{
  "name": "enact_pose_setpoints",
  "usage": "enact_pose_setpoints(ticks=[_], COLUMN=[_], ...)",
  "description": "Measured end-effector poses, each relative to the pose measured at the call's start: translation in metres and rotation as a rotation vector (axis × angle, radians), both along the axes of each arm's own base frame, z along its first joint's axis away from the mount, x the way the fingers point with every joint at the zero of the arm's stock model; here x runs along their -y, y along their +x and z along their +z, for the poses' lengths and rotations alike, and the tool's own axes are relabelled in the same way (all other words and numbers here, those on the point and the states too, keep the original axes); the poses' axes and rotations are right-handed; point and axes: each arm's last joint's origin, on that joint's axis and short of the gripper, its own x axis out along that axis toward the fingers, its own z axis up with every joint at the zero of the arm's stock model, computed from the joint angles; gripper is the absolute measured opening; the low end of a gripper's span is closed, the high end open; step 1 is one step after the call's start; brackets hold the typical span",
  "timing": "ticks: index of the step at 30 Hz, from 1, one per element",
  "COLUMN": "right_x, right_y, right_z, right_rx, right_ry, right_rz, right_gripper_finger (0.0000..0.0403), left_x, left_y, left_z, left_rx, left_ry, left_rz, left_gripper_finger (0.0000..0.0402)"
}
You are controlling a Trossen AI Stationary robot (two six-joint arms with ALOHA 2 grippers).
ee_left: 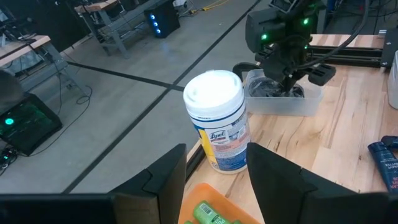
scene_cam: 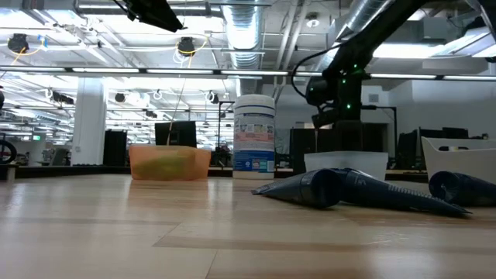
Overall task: Pick & Place Travel size toiletries
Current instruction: Put the black hairbrush into the white bin, then put the blue shave cream into the gray bin
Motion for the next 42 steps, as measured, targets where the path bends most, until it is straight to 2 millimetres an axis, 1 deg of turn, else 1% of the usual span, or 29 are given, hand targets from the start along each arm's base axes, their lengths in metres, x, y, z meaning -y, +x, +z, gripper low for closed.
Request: enact_pose_setpoints(ticks=[3, 6, 8, 10, 12, 14, 16, 20, 23, 25, 28, 31, 34, 37, 42], right_x=[-0.004, -0.013, -0.024, -0.038, -0.057, -0.079, -0.102, -0.146, -0.178, -0.198, -0.227, -0.253, -0.277, -0.301, -0.338], right_y=[-0.003, -0.011, -0.017, -0.023, -0.027, -0.03, -0.031, -0.025, -0.019, -0.017, -0.017, -0.017, -0.014, -0.01, 0.003], right_z=[0.016, 0.043, 0.064, 0.084, 0.101, 0.113, 0.119, 0.122, 0.122, 0.121, 0.121, 0.122, 0.12, 0.114, 0.092], right_rx=[0.034, 0.081, 0.129, 0.191, 0.236, 0.246, 0.23, 0.201, 0.209, 0.183, 0.157, 0.162, 0.182, 0.187, 0.152], right_ry=[-0.034, -0.075, -0.1, -0.11, -0.095, -0.072, -0.045, 0.055, 0.152, 0.189, 0.219, 0.236, 0.246, 0.249, 0.267], right_rz=[0.008, 0.011, -0.003, -0.018, -0.005, 0.046, 0.104, 0.188, 0.259, 0.291, 0.306, 0.29, 0.292, 0.3, 0.336], right_gripper_finger=[0.0003, 0.0005, 0.0005, 0.0005, 0.0007, 0.0014, 0.0028, 0.0075, 0.0121, 0.0158, 0.0211, 0.0243, 0.0247, 0.0239, 0.0227], left_x=[0.0, 0.0, 0.0, 0.0, 0.0, 0.0, 0.0, 0.001, 0.002, 0.002, 0.002, 0.002, 0.003, 0.005, 0.01], left_y=[0.0, 0.0, 0.0, 0.0, 0.0, 0.0, -0.001, -0.002, -0.002, -0.001, -0.001, -0.001, -0.003, -0.007, -0.018], left_z=[0.0, 0.0, 0.0, 0.0, 0.0, 0.0, 0.0, 0.001, 0.002, 0.002, 0.002, 0.002, 0.002, 0.005, 0.012], left_rx=[0.0, 0.0, 0.0, 0.007, 0.017, 0.029, 0.047, 0.086, 0.092, 0.093, 0.093, 0.093, 0.089, 0.093, 0.131], left_ry=[0.0, 0.0, 0.0, -0.008, -0.018, -0.031, -0.048, -0.089, -0.093, -0.095, -0.096, -0.096, -0.084, -0.075, -0.068], left_rz=[0.0, 0.0, 0.0, 0.004, 0.009, 0.015, 0.02, 0.016, 0.012, 0.009, 0.009, 0.009, 0.004, -0.036, -0.102], left_gripper_finger=[0.0163, 0.0163, 0.0163, 0.0163, 0.0163, 0.0163, 0.0163, 0.0168, 0.0173, 0.0176, 0.0182, 0.019, 0.0198, 0.0204, 0.0207])
